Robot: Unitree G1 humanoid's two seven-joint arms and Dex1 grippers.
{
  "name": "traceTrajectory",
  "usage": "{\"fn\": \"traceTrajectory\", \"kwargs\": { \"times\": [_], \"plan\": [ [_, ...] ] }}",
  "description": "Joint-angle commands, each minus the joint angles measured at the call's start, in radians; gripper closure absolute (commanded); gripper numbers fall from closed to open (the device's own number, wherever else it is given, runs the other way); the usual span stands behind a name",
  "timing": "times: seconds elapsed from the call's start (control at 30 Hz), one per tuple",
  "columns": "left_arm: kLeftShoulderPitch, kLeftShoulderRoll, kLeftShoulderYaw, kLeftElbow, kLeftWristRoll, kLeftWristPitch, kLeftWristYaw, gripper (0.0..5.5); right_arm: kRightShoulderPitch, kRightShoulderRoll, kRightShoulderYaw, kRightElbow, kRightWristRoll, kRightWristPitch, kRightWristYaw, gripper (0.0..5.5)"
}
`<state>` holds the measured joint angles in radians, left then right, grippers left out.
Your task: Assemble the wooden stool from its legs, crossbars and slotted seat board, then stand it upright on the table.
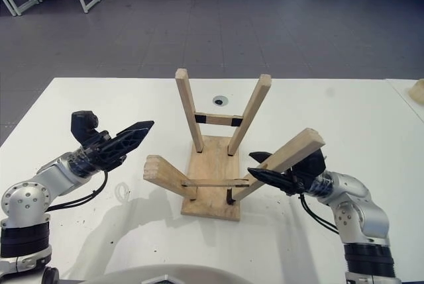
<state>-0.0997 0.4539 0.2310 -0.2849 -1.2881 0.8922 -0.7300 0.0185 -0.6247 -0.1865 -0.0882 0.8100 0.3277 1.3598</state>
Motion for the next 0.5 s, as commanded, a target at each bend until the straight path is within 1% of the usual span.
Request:
{"fn": "traceTrajectory", "kwargs": {
  "times": [0.03,0.13,0.27,0.5],
  "plan": [
    [0.014,-0.005,-0.002,-0.018,0.013,-0.007,0.018,0.48,-0.053,-0.009,-0.037,-0.079,0.034,0.023,-0.049,3.44],
    [0.020,-0.004,-0.002,-0.023,0.016,-0.009,0.018,0.48,-0.031,-0.017,-0.037,-0.146,0.058,0.048,-0.055,3.44],
    [0.028,-0.006,0.000,-0.028,0.018,-0.013,0.019,0.48,0.044,-0.037,-0.034,-0.190,0.053,0.063,-0.026,3.44],
    [0.021,-0.002,-0.007,-0.022,0.025,-0.009,0.010,0.48,0.017,-0.004,-0.051,-0.053,-0.026,-0.045,-0.026,3.44]
  ]
}}
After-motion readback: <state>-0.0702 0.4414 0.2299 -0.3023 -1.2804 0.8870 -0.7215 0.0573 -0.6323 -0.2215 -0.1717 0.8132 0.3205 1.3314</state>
